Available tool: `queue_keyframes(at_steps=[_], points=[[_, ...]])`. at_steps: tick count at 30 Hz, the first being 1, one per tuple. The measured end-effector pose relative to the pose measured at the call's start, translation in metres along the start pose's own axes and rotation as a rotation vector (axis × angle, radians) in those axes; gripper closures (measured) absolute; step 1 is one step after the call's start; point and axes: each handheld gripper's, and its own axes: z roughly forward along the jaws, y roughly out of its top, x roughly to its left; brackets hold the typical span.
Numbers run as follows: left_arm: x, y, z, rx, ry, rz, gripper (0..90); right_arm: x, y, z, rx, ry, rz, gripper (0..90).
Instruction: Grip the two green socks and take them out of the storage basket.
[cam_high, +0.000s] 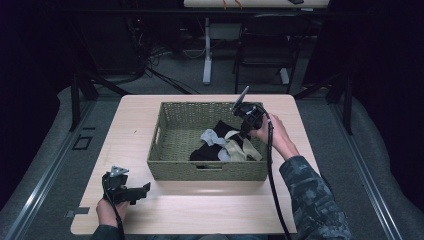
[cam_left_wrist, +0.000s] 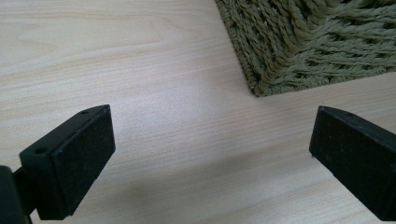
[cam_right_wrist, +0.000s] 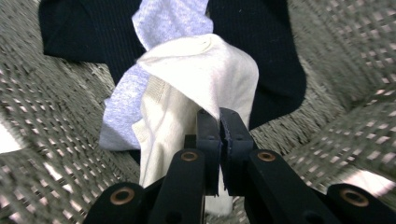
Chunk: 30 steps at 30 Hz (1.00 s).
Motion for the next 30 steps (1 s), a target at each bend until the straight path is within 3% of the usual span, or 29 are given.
queue_keyframes(at_steps=[15, 30], points=[[0.0, 0.001, 0.0, 0.011, -0.005, 0.003, 0.2, 0.0, 0.007, -0.047, -0.059, -0.064, -0.006, 87.9], [-0.001, 0.001, 0.001, 0.009, -0.003, 0.004, 0.2, 0.003, 0.018, -0.073, -0.068, -0.071, -0.006, 87.9]])
